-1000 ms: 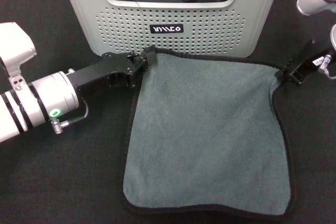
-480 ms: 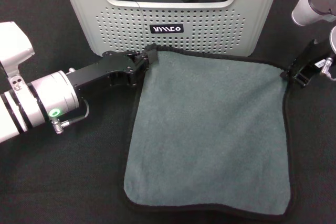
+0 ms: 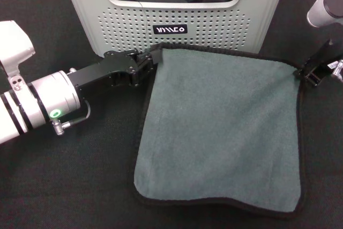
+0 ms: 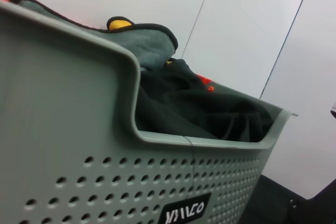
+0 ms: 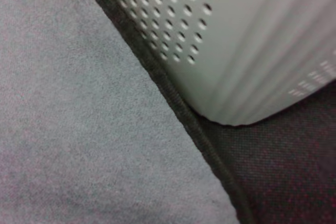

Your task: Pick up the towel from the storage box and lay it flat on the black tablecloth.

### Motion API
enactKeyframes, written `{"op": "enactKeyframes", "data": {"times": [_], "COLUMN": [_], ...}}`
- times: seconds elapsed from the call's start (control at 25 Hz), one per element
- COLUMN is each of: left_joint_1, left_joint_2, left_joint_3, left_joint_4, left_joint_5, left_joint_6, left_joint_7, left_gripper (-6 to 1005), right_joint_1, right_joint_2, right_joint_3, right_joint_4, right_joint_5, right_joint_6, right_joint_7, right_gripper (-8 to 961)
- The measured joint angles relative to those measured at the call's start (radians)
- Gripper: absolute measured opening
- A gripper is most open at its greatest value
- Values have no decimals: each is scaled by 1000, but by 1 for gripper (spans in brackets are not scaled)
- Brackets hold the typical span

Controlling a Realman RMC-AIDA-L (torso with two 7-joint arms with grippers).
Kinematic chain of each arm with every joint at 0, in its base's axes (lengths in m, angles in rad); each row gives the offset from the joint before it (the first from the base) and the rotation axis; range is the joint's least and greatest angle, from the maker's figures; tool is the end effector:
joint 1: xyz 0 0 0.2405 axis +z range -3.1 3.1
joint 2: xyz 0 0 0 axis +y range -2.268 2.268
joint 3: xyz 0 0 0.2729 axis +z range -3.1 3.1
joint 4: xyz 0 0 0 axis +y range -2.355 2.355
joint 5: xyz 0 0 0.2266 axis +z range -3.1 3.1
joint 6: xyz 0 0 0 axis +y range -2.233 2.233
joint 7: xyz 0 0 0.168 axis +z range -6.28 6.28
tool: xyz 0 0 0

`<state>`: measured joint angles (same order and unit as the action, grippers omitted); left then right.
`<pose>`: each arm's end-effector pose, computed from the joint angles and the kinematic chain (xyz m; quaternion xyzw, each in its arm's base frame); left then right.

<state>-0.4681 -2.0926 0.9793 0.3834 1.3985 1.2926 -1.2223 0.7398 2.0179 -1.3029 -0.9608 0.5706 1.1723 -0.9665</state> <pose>-0.2838 0.3617 -0.0692 -0.8559 -0.3076 -0.3537 0.2184 0.2305 0.4551 -0.0294 -0.9376 0.1948 -0.1646 0.2365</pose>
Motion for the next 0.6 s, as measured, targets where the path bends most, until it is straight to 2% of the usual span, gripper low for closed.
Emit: {"op": "enactKeyframes", "data": {"times": [0.2,0.24,0.44,0.6], "left_joint_1": [-4,-5,-3,14], "left_joint_2": [0,0,-1,0], "left_joint_3": [-3,-4,-6,-8], "left_joint_4": [1,2,4,6], "left_joint_5": [0,-1,-2,-35], "left_joint_6": [-42,-52,-64,-64], "left_joint_7": [-38,-44,-51,-49], "left_gripper": [147,170,405,491], "right_joint_1": [-26,-32,-77,-139], "right_joint_2": [4,6,9,9], "right_joint_3": [-6,-8,-20,-25], "right_joint_4": [-12,-20,-91,-199], "right_joint_5": [-23,-28,-31,-31], "right_joint_6": [-51,-62,-83,-67], "right_joint_7": [3,4,26,42], "right_gripper": [61,82,185,267]}}
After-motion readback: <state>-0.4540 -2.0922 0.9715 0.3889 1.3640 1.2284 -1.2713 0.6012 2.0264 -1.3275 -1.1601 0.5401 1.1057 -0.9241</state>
